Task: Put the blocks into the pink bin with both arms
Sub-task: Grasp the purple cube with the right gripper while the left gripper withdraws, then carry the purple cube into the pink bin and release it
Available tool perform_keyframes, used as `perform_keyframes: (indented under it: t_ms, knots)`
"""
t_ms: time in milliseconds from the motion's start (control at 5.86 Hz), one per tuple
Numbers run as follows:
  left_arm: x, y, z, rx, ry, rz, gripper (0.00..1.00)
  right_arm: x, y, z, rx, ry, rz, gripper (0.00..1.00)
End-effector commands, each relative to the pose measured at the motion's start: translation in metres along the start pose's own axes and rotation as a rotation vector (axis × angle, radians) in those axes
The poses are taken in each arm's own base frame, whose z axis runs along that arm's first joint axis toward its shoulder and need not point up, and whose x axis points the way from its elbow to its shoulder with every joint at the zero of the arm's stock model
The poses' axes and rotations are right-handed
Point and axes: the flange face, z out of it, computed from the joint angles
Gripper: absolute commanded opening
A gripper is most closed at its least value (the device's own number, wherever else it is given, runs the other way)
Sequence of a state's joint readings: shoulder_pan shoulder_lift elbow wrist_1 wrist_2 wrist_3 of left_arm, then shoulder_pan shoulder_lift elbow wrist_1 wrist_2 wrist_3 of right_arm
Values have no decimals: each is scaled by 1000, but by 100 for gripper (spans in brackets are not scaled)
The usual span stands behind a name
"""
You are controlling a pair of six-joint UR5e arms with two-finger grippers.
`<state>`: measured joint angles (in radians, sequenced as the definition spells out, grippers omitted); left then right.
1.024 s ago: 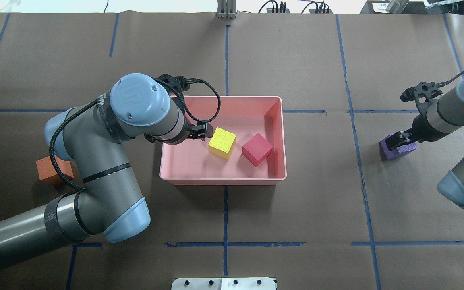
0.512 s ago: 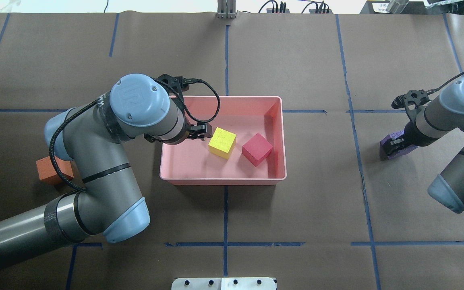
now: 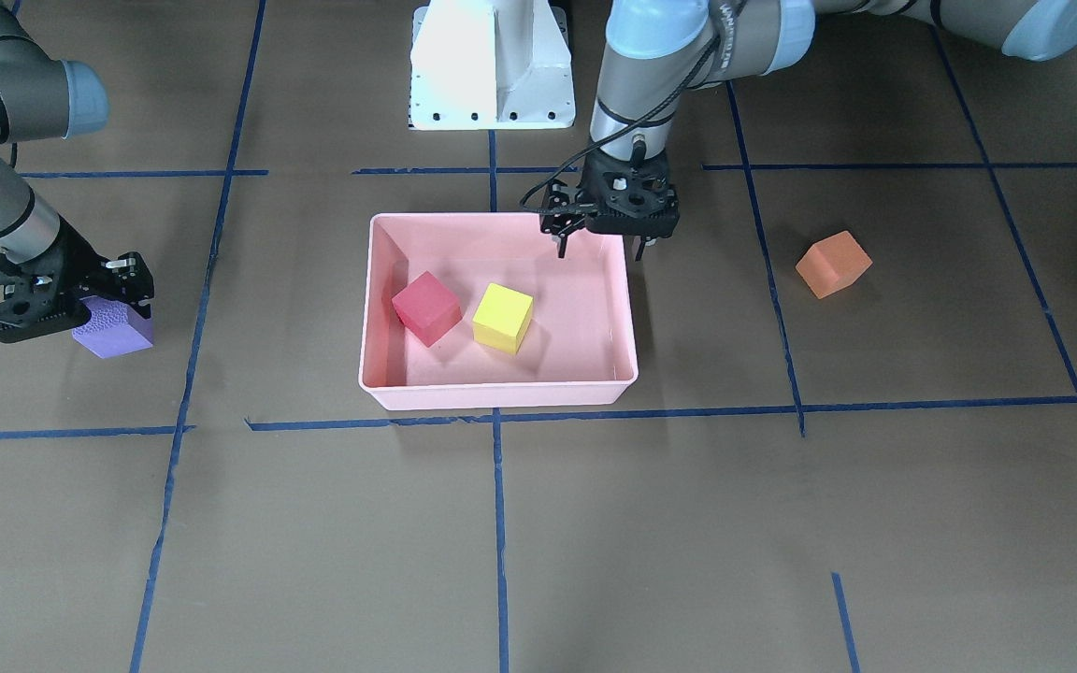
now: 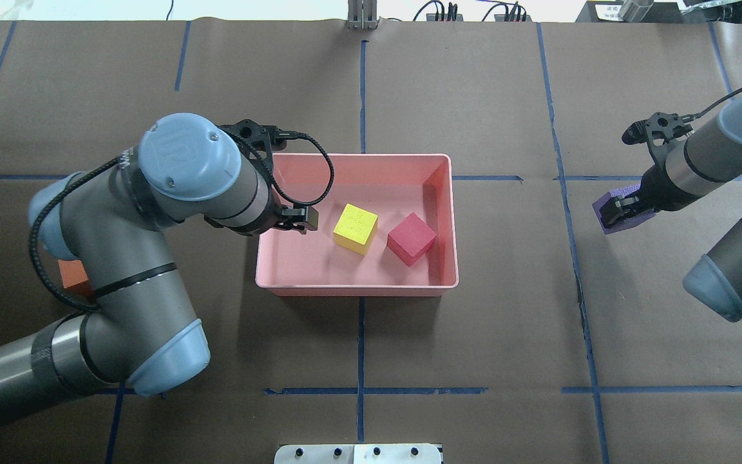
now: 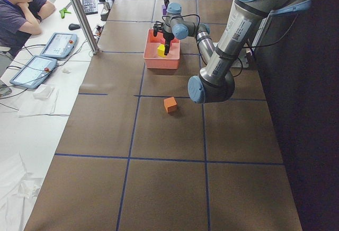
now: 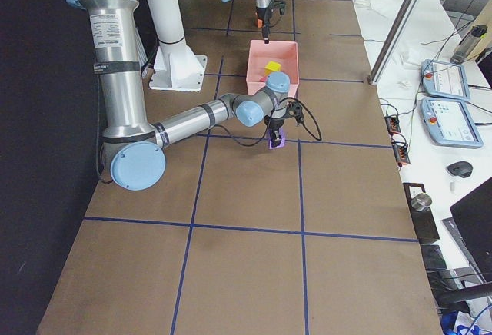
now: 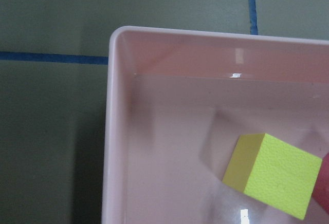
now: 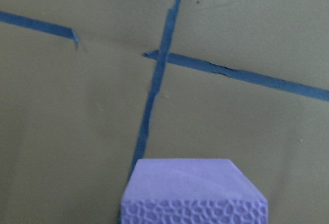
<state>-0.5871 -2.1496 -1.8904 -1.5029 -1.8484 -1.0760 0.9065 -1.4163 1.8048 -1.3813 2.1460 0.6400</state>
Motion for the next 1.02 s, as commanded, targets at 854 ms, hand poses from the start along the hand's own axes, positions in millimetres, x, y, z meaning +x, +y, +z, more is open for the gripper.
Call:
perform_keyframes:
  t_ms: [854]
  knots:
    - [-289,-32,-52,-123,-18,437,100,-343,14,-57,23,-42,418,30]
